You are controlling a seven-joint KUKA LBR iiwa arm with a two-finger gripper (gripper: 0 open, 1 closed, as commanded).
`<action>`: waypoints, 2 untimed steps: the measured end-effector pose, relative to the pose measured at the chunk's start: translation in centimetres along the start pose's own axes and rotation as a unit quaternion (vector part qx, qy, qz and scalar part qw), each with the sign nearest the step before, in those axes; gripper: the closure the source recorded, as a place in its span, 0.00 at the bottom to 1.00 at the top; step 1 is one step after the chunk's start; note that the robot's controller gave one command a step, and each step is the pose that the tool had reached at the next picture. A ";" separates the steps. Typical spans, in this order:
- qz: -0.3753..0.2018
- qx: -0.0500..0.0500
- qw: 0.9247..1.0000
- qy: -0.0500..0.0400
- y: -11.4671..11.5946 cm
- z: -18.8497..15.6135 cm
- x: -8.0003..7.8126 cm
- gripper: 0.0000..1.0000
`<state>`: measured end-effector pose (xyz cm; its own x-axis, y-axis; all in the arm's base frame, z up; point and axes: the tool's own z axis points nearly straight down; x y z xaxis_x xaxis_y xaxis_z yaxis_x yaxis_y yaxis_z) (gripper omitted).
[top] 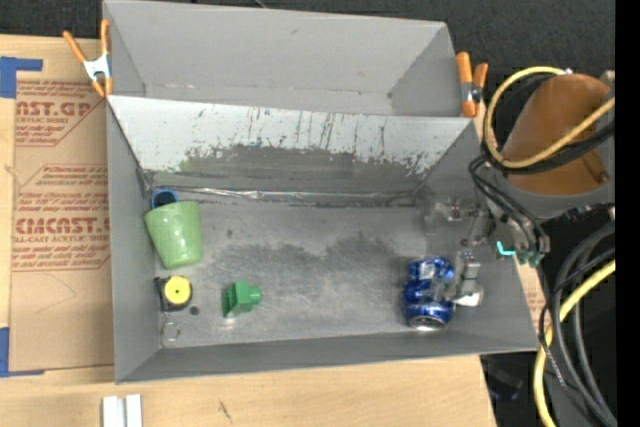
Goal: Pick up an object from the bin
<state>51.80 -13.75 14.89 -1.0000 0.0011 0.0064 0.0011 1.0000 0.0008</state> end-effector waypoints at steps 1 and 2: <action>0.018 -0.001 1.000 -0.005 -1.2 7.4 3.2 0.00; 0.017 0.002 1.000 -0.018 -1.2 6.9 2.5 1.00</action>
Offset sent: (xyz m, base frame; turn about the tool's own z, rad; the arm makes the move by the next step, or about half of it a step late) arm -0.0346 -0.0135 -0.0761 0.0348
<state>49.28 -14.98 8.02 -0.9989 0.0354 -0.0306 0.0355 0.9994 -0.0033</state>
